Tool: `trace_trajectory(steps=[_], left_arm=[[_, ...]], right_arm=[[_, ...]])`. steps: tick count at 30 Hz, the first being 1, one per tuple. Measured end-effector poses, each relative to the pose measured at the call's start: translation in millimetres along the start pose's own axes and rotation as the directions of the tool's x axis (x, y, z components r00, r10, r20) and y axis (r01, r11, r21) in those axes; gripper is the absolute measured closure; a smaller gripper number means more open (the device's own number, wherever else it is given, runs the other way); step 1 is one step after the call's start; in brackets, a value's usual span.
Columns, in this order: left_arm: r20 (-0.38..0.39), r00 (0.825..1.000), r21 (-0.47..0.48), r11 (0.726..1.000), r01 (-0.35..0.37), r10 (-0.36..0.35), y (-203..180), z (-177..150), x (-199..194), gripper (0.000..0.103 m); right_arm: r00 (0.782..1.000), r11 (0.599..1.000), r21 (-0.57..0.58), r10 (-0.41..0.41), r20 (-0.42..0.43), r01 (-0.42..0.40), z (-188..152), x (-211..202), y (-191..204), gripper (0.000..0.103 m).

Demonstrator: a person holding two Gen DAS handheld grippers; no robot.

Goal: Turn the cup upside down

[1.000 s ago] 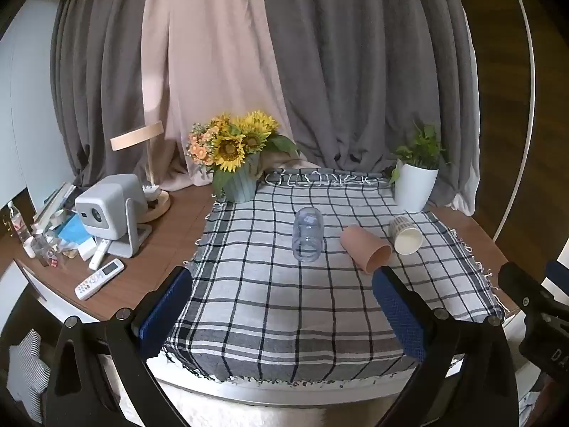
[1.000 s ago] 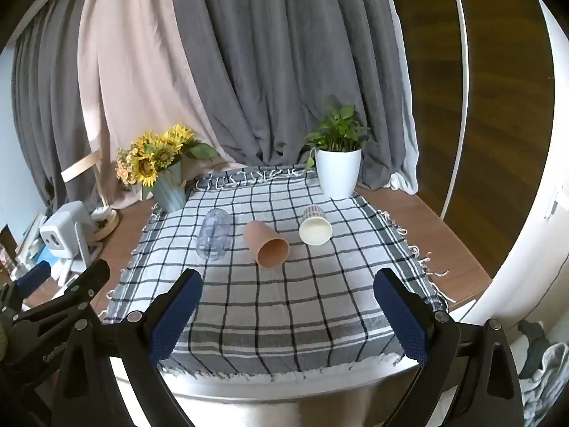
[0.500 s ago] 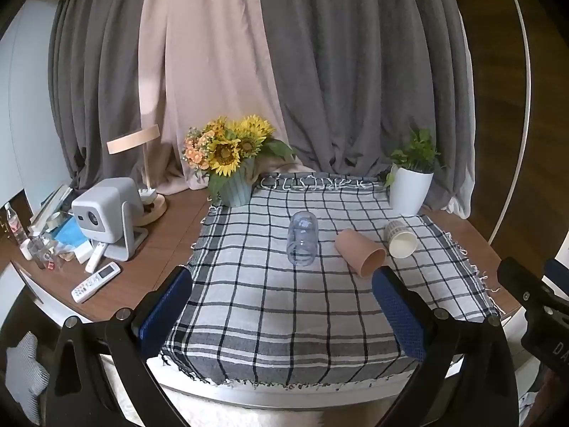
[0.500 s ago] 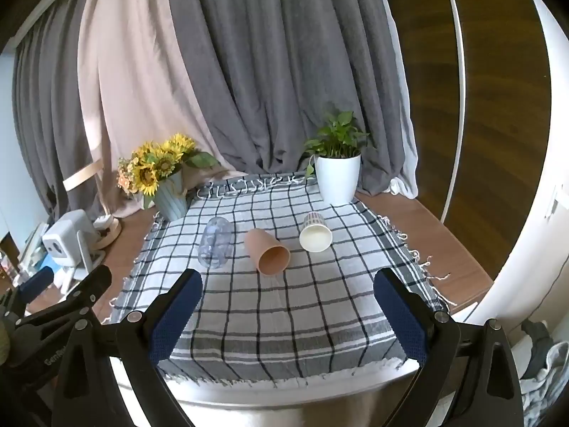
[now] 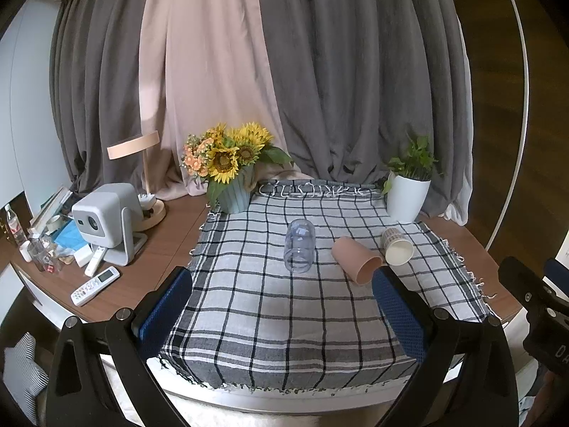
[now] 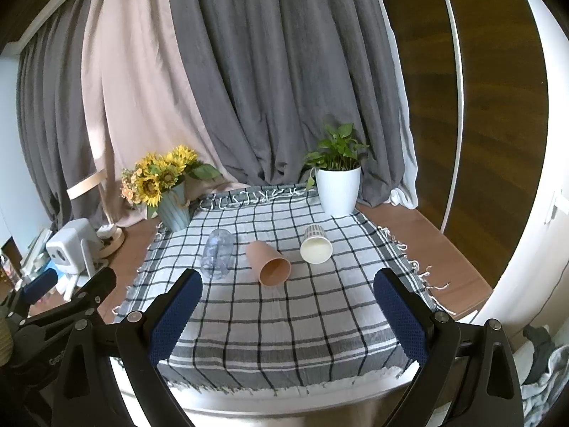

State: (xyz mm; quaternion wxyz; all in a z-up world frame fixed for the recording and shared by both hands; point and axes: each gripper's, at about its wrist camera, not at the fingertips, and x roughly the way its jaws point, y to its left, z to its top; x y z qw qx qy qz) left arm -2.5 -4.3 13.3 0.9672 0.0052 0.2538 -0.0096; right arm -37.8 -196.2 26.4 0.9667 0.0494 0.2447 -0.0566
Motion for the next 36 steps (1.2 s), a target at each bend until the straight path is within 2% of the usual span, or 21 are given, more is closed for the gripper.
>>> trace_trajectory(steps=[22, 36], left_arm=[[-0.002, 1.000, -0.010, 1.000, 0.007, -0.007, -1.7, -3.9, -4.2, 0.000], [0.009, 1.000, -0.014, 1.000, -0.014, 0.014, 4.9, -5.2, -5.6, 0.000]], right_arm=[[1.000, 1.000, 0.005, 0.005, 0.007, -0.005, -5.5, -2.7, -1.9, 0.006], [1.000, 1.000, 0.010, 0.007, 0.006, -0.007, -6.4, -2.4, -0.9, 0.005]])
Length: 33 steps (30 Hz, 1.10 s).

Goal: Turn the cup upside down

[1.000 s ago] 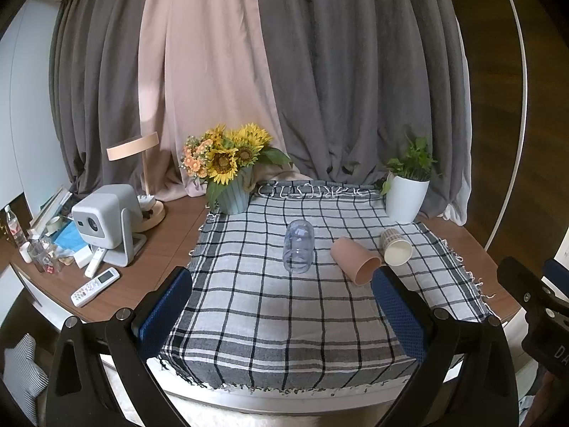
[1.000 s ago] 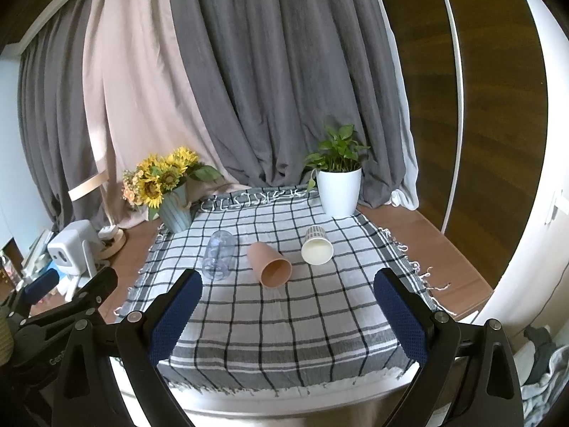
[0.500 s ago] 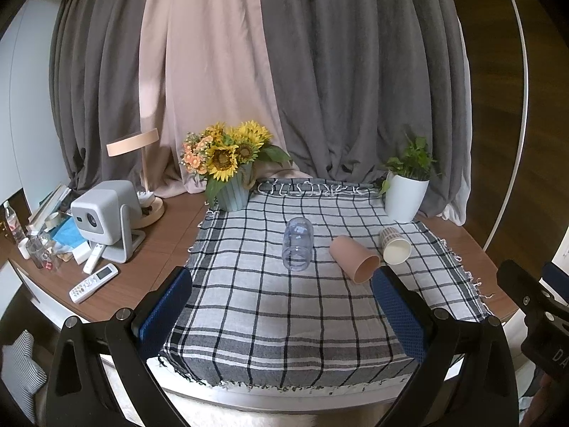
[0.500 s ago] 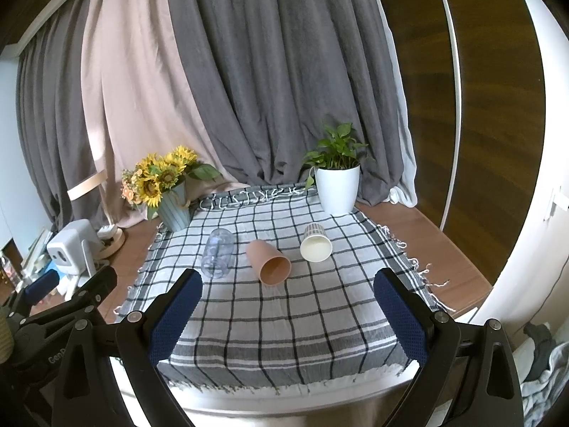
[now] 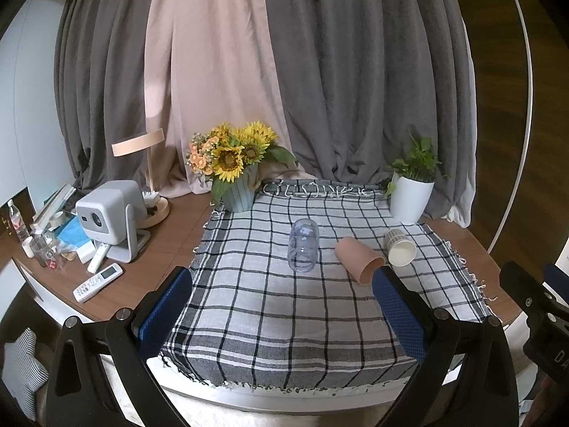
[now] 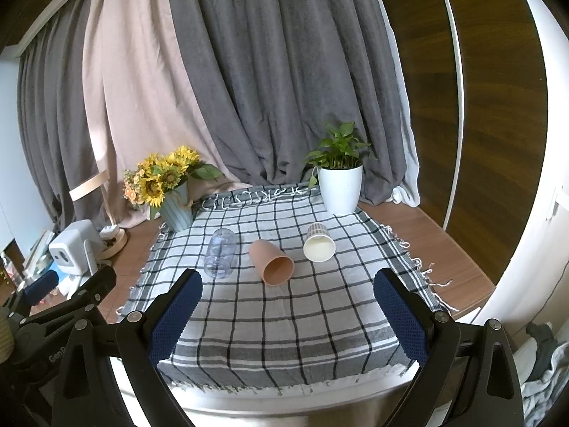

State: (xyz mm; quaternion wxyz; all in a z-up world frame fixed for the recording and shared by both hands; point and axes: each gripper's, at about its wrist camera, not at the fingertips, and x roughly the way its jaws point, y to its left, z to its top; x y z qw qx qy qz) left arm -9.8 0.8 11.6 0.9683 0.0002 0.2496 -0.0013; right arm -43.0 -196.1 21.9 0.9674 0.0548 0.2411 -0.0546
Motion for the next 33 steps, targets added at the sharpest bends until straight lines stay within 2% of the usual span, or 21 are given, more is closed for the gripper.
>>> trace_trajectory(steps=[21, 29, 33], left_arm=[[-0.012, 1.000, -0.016, 1.000, 0.012, -0.012, -5, 4, 3, 0.000], [-0.012, 1.000, 0.013, 1.000, -0.022, 0.022, -15, 4, 7, 0.000], [-0.048, 0.998, 0.008, 0.999, -0.047, 0.047, -18, 2, 16, 0.000]], right_arm=[[1.000, 1.000, 0.000, 0.003, -0.002, -0.003, 1, 2, 2, 0.005], [1.000, 1.000, -0.005, 0.010, -0.006, -0.010, -2, 2, 5, 0.005], [1.000, 1.000, -0.005, 0.023, -0.019, -0.023, 0, 9, 2, 0.005]])
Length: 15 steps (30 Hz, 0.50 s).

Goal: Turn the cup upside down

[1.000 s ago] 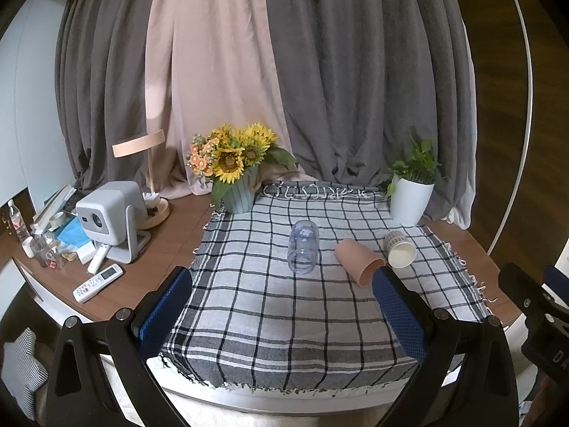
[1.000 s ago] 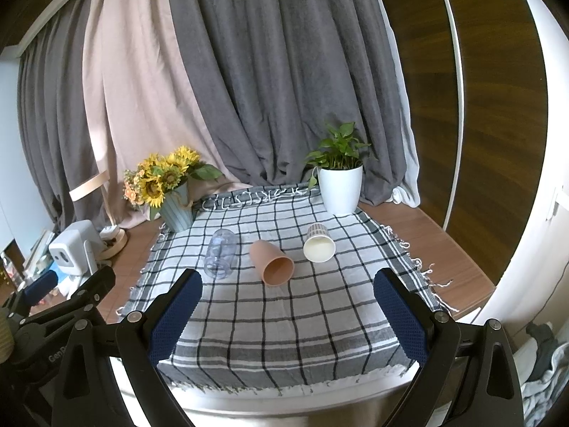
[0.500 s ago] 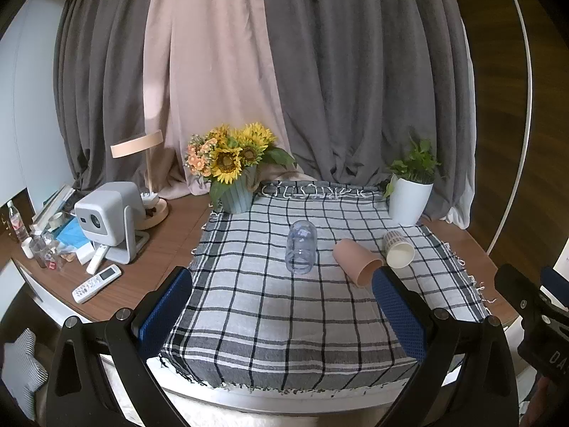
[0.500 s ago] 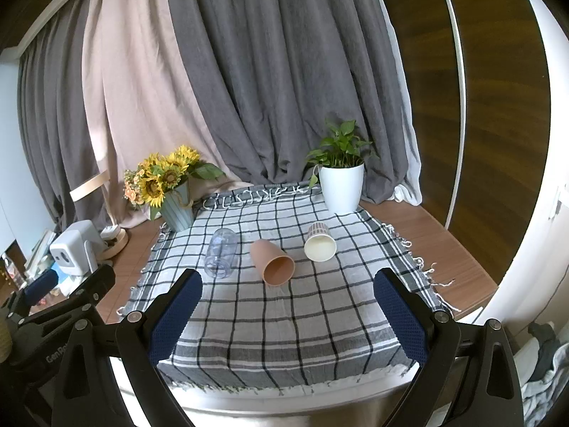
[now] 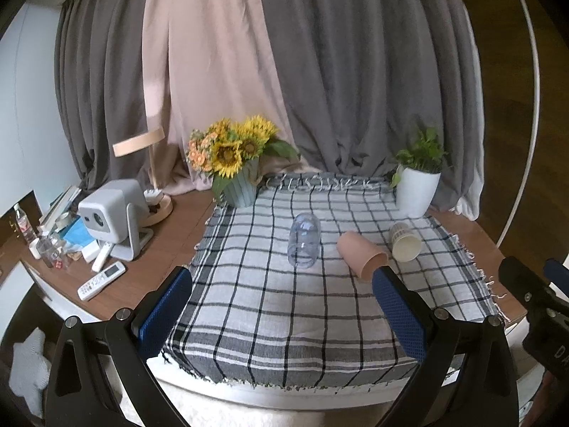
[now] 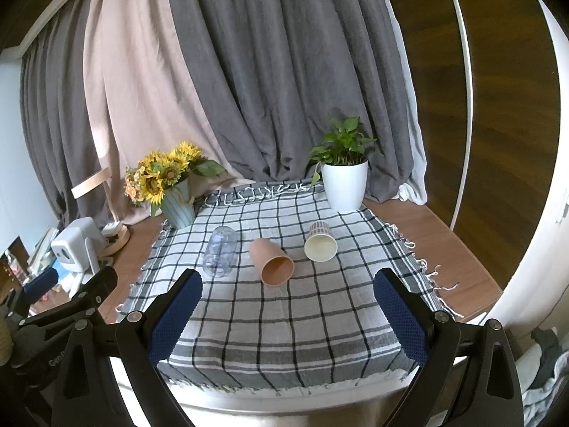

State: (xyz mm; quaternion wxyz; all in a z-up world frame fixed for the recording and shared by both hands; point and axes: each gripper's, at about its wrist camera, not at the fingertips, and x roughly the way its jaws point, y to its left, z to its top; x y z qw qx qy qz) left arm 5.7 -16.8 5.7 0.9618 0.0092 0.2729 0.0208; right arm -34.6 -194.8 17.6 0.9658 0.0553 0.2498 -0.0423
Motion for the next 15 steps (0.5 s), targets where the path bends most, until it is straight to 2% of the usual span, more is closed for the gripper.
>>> trace_trajectory(steps=[5, 8, 15], left_arm=[[-0.096, 0.995, -0.032, 0.999, -0.034, 0.031, -1, -8, 24, 0.000], [-0.154, 0.986, -0.008, 0.997, -0.073, 0.071, -3, -18, 41, 0.000], [-0.259, 0.962, 0.014, 0.997, -0.082, 0.083, 14, -21, 102, 0.000]], right_arm=[[0.996, 0.999, 0.022, 0.040, -0.077, -0.038, 3, 28, -12, 0.005], [0.990, 0.997, 0.019, 0.075, -0.119, -0.073, -1, 47, -14, 0.005], [0.964, 0.992, -0.028, 0.114, -0.241, -0.124, -2, 117, 14, 0.006]])
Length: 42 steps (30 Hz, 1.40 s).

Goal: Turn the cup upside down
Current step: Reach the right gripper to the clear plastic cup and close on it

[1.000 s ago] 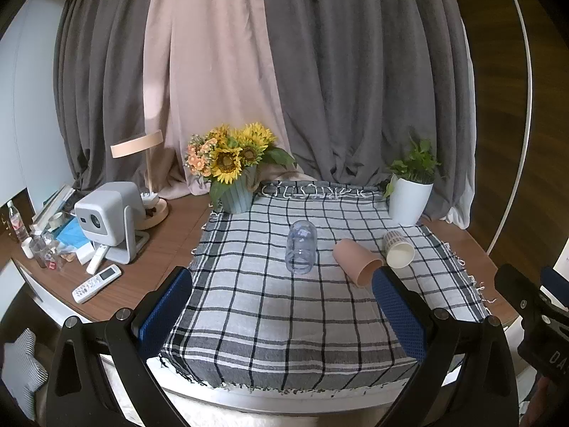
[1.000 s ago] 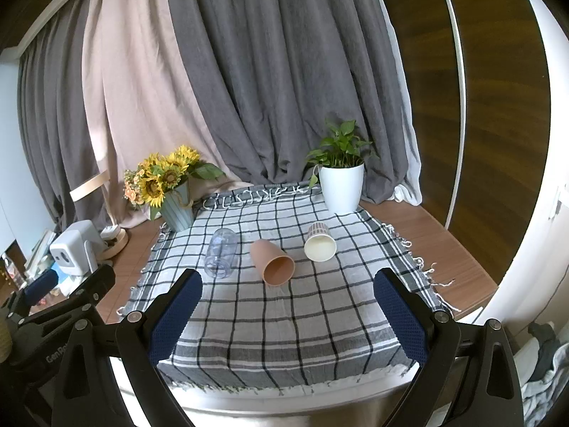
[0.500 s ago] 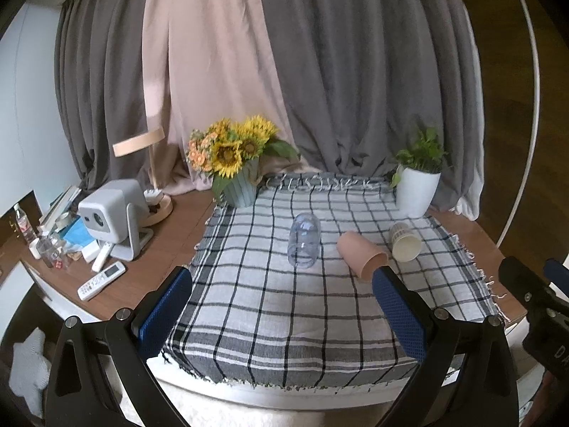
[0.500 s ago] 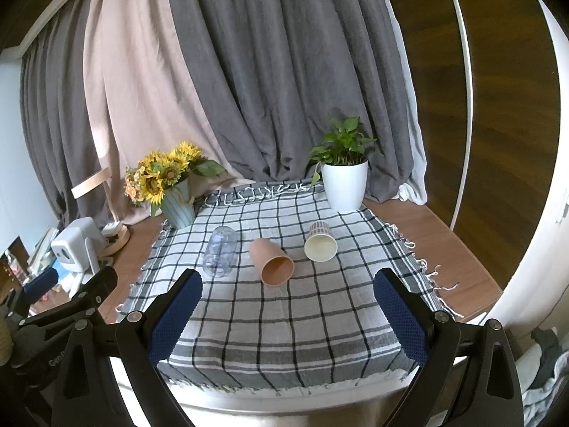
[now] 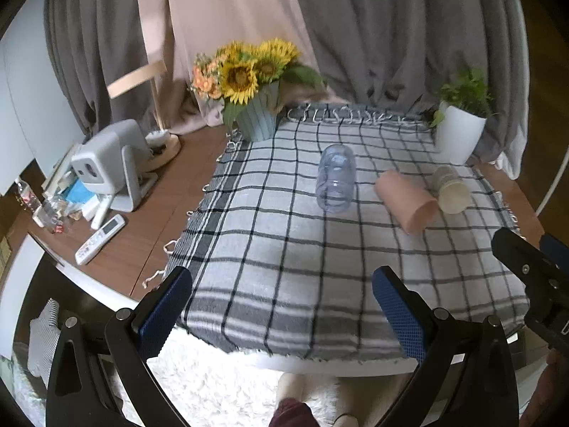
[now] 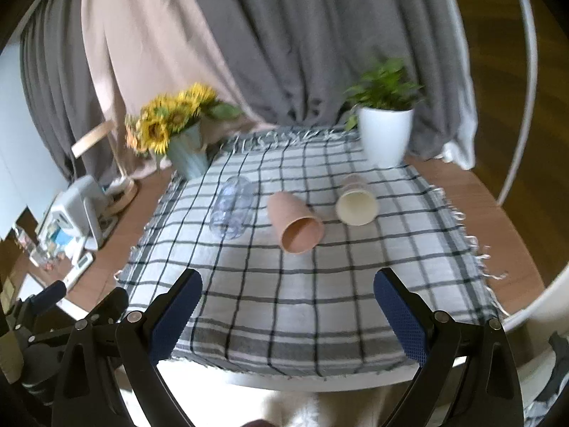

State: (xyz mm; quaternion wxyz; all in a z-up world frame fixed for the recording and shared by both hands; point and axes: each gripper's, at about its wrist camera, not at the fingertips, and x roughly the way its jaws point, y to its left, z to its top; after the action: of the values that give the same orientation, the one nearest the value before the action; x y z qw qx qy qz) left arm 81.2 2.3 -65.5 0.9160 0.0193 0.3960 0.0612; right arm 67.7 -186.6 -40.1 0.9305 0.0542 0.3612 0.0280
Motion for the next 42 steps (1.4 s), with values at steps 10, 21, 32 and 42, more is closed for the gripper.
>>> trace_trajectory(steps=[10, 21, 32, 42], left_arm=[[-0.084, 0.995, 0.085, 0.995, 0.060, -0.053, 48, 68, 100, 0.000], [-0.229, 0.966, 0.074, 0.987, 0.143, -0.123, 75, 120, 207, 0.000], [-0.348, 0.920, 0.022, 0.979, 0.202, -0.181, 74, 128, 268, 0.000], [-0.371, 0.917, 0.019, 0.986, 0.166, -0.147, 77, 129, 286, 0.000]], right_arm=[[0.995, 1.000, 0.028, 0.001, -0.104, 0.002, 59, 117, 62, 0.006], [0.947, 0.999, 0.042, -0.017, -0.320, 0.032, 106, 248, 107, 0.007], [0.868, 0.994, 0.036, -0.070, -0.492, 0.100, 113, 329, 109, 0.012], [0.827, 0.993, 0.042, -0.067, -0.558, 0.109, 103, 354, 105, 0.031]])
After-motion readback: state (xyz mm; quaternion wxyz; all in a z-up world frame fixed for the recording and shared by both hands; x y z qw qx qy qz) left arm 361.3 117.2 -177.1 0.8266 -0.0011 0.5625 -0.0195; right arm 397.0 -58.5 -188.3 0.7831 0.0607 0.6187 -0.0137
